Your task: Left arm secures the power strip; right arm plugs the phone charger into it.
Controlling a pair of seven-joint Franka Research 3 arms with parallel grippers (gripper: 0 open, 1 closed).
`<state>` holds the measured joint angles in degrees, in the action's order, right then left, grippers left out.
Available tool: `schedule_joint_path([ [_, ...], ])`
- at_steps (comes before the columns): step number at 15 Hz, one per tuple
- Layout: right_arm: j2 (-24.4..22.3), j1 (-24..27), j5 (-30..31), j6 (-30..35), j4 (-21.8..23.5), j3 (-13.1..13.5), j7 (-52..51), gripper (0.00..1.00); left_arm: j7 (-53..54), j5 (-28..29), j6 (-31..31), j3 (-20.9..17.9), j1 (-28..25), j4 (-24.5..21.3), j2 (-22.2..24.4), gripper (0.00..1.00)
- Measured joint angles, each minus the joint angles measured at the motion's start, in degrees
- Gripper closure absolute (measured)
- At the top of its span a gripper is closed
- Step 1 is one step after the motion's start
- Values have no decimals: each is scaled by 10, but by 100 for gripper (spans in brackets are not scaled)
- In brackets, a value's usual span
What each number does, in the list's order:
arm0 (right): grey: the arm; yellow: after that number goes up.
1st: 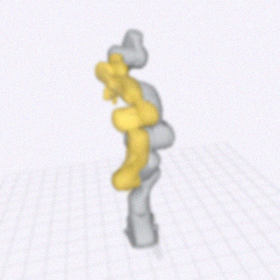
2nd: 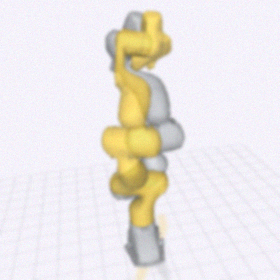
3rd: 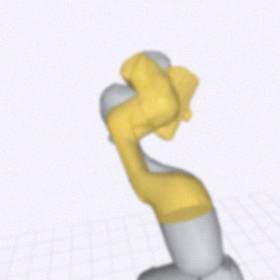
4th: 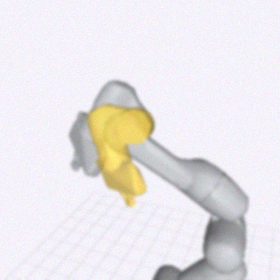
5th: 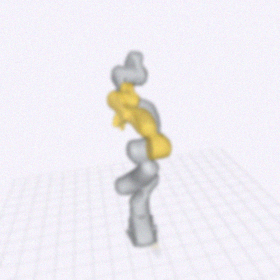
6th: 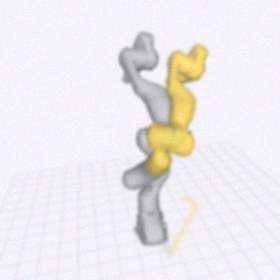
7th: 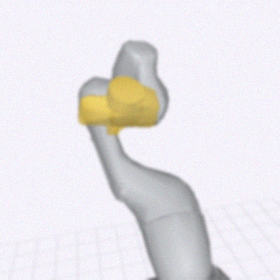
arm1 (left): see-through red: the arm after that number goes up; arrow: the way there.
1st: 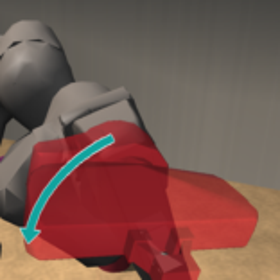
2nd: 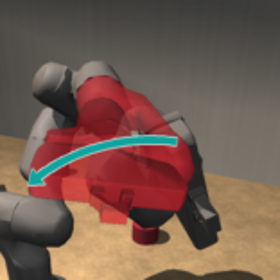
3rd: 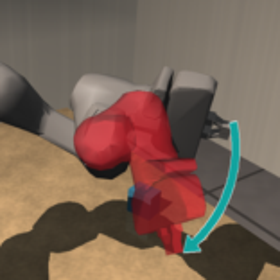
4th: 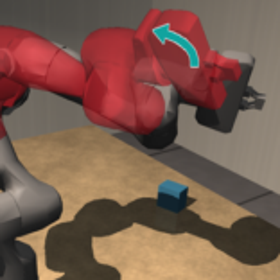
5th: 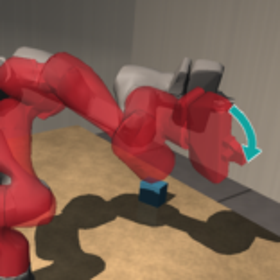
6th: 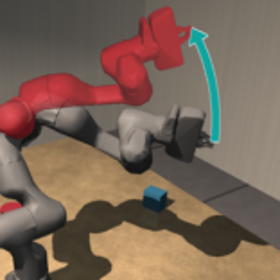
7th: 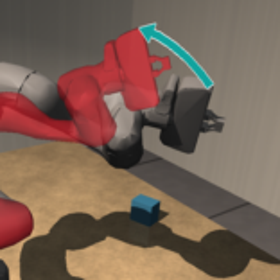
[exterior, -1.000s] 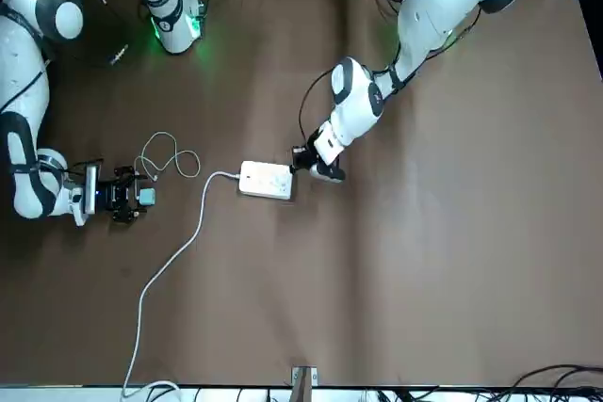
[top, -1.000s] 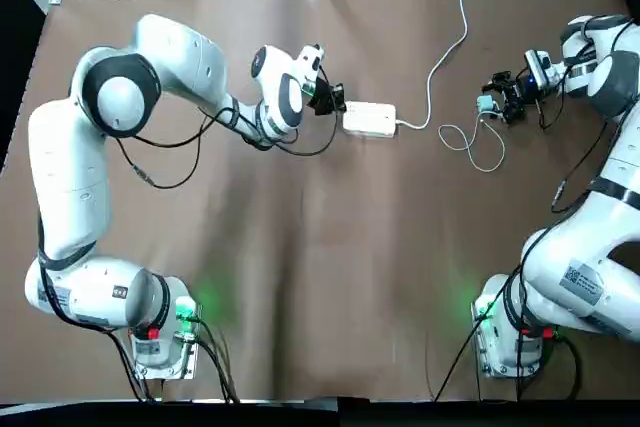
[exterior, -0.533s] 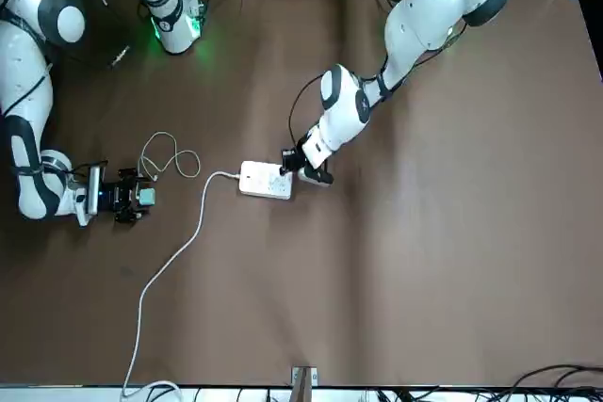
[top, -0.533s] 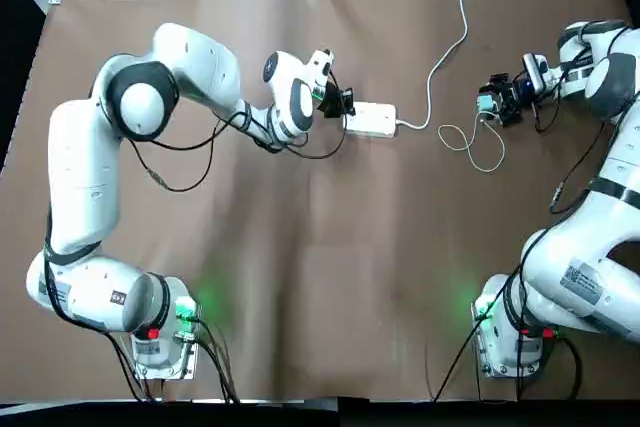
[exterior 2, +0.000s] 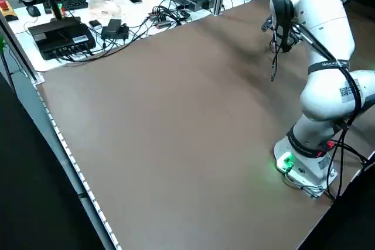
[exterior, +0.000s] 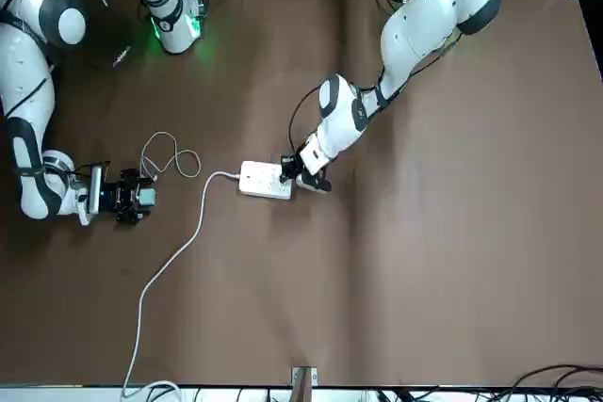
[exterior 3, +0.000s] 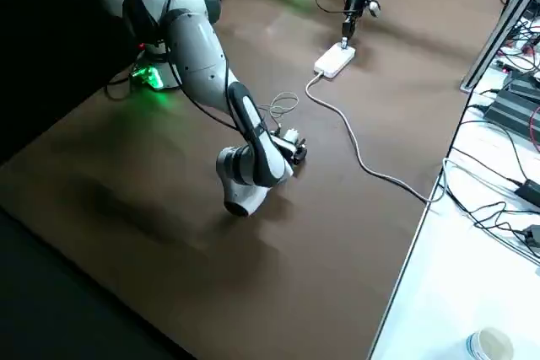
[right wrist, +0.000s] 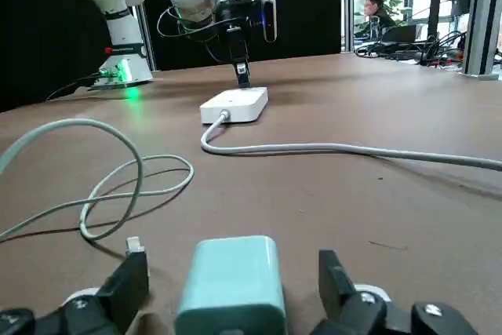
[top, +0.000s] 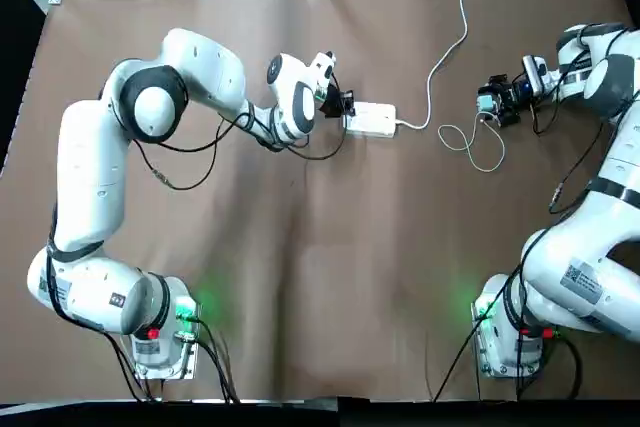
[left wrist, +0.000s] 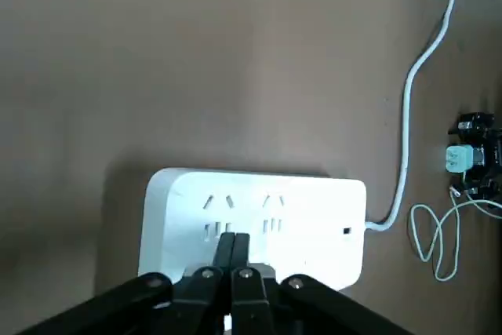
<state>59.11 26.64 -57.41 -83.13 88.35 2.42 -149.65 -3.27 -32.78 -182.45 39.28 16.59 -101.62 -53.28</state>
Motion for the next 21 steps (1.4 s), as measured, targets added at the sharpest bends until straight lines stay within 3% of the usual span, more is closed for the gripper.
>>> schedule_joint_path([
  [8, 0, 2, 0, 2, 0, 0, -3, 15, 0, 0, 0, 0, 4, 11, -10, 99],
  [11, 0, 6, 0, 2, 0, 0, -4, 21, 0, 0, 0, 0, 4, 11, -10, 99],
  [13, 0, 8, 0, 3, 0, 0, -4, 33, 0, 0, 0, 0, 4, 12, -10, 99],
  [18, 0, 8, 1, 3, 0, 0, -5, 38, 0, 0, 0, 0, 4, 12, -10, 99],
  [20, 0, 8, 1, 3, 0, 0, -5, 49, 0, 0, 0, 0, 4, 12, -10, 99],
  [21, 0, 8, 1, 3, 0, 0, -5, 50, 0, 0, 0, 0, 4, 12, -10, 99],
])
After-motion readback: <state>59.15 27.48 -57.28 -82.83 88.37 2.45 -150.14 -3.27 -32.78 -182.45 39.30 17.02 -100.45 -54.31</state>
